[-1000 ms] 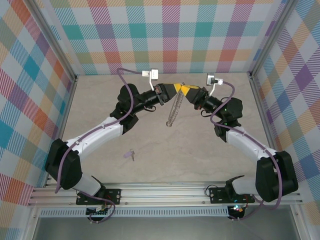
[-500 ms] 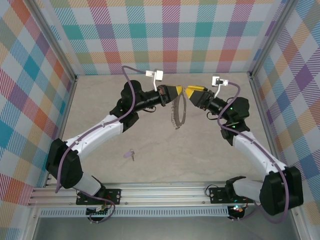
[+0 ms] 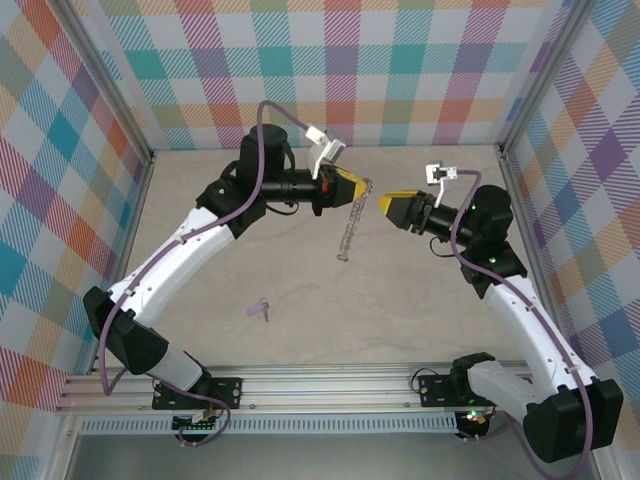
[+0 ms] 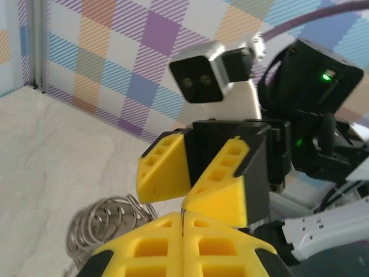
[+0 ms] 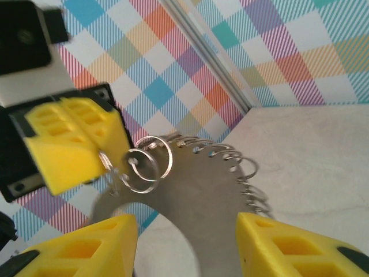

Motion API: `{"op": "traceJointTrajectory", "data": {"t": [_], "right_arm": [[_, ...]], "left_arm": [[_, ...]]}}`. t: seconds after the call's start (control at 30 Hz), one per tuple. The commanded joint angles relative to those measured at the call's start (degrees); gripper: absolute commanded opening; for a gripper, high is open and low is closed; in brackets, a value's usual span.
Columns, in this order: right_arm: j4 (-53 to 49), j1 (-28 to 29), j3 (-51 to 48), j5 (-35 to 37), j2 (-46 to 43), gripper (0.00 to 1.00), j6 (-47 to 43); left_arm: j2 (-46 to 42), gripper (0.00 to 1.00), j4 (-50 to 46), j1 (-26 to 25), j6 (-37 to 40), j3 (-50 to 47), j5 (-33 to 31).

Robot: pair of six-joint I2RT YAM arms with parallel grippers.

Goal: Put the keys on the keyring

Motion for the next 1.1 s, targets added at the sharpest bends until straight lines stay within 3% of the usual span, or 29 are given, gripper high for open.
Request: {"op": "traceJointTrajectory", "data": {"t": [0.0, 0.23, 0.67, 1.07], "right_arm": [[-2.99, -0.44, 1.77, -4.1, -0.7, 0.46, -2.35], [-0.81, -0.49, 0.26, -4.58, -2.33, 0.46, 0.95], [19.39, -0.35, -4.82, -10.05, 0.27, 0.4, 17.11], [18.54, 1.51, -4.7, -10.83, -1.47, 0.34, 16.56]], "left_arm": [[1.16, 0.0, -11.73, -0.34, 10.2, 3.58, 4.26], [-0.92, 0.0, -7.77, -0.34, 12.55, -0.22, 4.91], [-2.94, 0.0, -2.25, -0.33, 14.84, -4.31, 4.47], [-1.9, 0.0, -1.81, -0.31, 14.36, -3.3, 4.91]]}}
